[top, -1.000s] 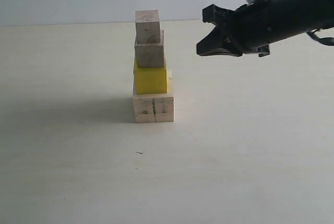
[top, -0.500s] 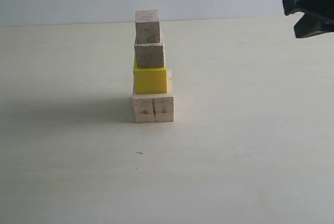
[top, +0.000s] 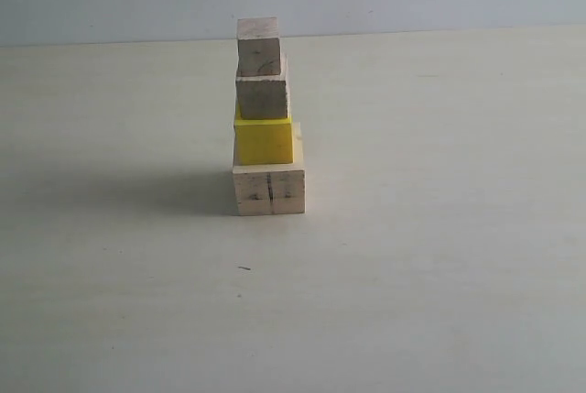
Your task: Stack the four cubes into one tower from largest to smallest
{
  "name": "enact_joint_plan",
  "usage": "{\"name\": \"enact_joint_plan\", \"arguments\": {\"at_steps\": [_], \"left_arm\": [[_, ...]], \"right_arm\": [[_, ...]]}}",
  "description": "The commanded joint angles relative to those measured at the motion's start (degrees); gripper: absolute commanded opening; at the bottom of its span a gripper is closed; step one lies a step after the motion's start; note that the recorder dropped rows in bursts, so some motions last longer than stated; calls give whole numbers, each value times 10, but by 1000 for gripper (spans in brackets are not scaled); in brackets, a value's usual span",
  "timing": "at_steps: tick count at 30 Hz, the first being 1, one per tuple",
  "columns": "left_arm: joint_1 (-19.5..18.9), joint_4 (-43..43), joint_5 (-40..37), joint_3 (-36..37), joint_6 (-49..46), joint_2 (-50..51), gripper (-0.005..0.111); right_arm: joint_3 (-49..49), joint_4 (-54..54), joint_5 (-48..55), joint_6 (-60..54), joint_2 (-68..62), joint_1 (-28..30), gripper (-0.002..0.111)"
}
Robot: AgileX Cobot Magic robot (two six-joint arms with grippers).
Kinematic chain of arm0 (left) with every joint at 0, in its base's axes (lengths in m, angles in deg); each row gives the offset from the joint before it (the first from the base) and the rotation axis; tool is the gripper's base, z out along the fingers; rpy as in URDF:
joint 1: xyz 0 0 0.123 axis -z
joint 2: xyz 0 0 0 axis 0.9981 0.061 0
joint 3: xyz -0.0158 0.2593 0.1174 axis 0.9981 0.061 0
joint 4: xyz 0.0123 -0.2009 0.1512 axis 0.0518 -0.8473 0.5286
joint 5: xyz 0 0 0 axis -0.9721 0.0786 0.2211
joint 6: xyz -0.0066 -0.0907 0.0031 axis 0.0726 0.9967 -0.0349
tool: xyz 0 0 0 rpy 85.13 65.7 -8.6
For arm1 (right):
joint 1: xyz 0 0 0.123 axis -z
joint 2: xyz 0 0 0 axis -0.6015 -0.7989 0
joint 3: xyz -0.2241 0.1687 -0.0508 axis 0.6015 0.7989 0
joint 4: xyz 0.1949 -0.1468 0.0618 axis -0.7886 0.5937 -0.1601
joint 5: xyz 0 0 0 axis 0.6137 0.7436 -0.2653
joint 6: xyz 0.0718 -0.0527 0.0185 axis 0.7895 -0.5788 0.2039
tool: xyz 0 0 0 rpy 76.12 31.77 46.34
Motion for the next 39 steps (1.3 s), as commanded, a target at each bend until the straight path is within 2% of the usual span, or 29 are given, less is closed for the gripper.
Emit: {"name": "enact_joint_plan", "arguments": {"at_steps": [1, 8, 25, 39], "left_arm": [[0, -5, 2, 2, 5, -3, 0], [0, -5, 2, 2, 5, -3, 0], [0, -5, 6, 2, 5, -3, 0], [0, -5, 22, 2, 5, -3, 0]], "right_arm": [[1, 5, 7, 3, 77, 4, 0], [37, 24, -11, 3, 200, 4, 0], [218, 39, -158, -20, 428, 2, 0], [379, 34, -322, -30, 461, -18, 0]]}}
